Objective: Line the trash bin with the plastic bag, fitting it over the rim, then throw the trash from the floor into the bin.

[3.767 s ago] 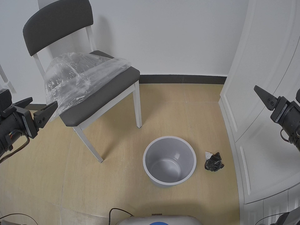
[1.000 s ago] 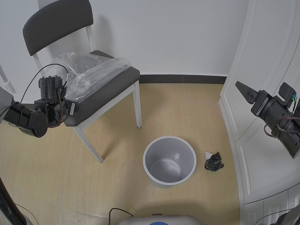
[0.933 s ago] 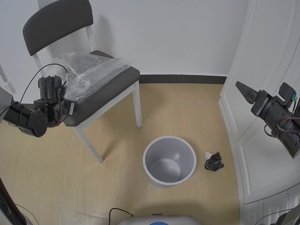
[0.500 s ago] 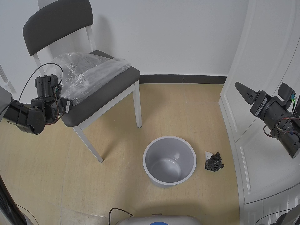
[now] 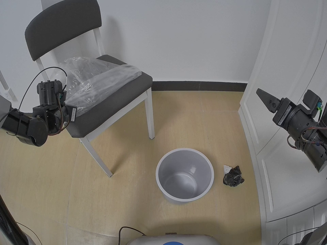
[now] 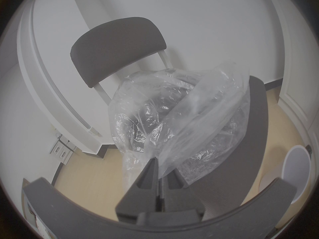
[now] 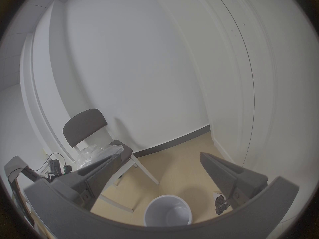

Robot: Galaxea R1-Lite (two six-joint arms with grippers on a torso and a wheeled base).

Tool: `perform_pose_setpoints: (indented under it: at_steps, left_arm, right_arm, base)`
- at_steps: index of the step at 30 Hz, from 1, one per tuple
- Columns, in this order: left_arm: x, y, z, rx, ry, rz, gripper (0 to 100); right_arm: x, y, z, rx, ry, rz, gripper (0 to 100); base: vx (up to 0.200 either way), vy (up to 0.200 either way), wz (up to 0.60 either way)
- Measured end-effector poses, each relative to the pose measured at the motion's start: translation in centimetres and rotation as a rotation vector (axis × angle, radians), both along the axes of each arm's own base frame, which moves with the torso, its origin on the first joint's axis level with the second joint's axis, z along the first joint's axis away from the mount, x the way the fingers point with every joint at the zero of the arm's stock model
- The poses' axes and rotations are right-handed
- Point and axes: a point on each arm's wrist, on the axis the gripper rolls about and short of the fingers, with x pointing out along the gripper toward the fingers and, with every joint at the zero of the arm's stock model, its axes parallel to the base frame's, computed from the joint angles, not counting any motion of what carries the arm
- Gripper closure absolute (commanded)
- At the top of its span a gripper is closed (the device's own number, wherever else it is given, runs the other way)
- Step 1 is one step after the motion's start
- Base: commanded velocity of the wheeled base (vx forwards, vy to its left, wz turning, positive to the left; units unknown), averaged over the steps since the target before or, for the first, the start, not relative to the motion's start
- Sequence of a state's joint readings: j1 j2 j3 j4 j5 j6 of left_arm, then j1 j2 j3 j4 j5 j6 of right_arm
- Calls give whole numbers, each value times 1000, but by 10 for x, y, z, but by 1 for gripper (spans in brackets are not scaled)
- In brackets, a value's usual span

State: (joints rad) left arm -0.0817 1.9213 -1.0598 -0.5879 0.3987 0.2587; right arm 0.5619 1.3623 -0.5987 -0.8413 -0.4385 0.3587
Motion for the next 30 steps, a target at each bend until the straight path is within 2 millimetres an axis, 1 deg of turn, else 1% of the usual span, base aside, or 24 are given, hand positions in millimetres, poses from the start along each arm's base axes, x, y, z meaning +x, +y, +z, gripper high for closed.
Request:
perform_pose_setpoints:
  at_steps: [7, 12, 16, 19, 23, 30]
  left_arm:
    - [-21, -4, 14, -40, -35, -7, 100]
    - [-32, -3, 24, -85, -75, -1, 100]
    - [-39, -8, 35, -100, -109, -16, 100]
    - [-45, -13, 41, -111, -128, -34, 100]
    - [-54, -26, 48, -163, -159, -69, 100]
    - [-75, -46, 61, -213, -199, -141, 100]
  right_arm:
    - [-2, 5, -1, 17, 5, 20, 0]
    - [-1, 10, -5, 25, 20, 34, 0]
    - [3, 13, -10, 29, 36, 38, 0]
    - [6, 15, -15, 22, 51, 38, 0]
    - [8, 16, -19, 14, 65, 35, 0]
    - [13, 20, -29, 4, 94, 37, 0]
  base:
    - [0, 0, 0]
    - [0, 0, 0]
    - [0, 0, 0]
    - [0, 0, 0]
    - [0, 0, 0]
    - [0, 0, 0]
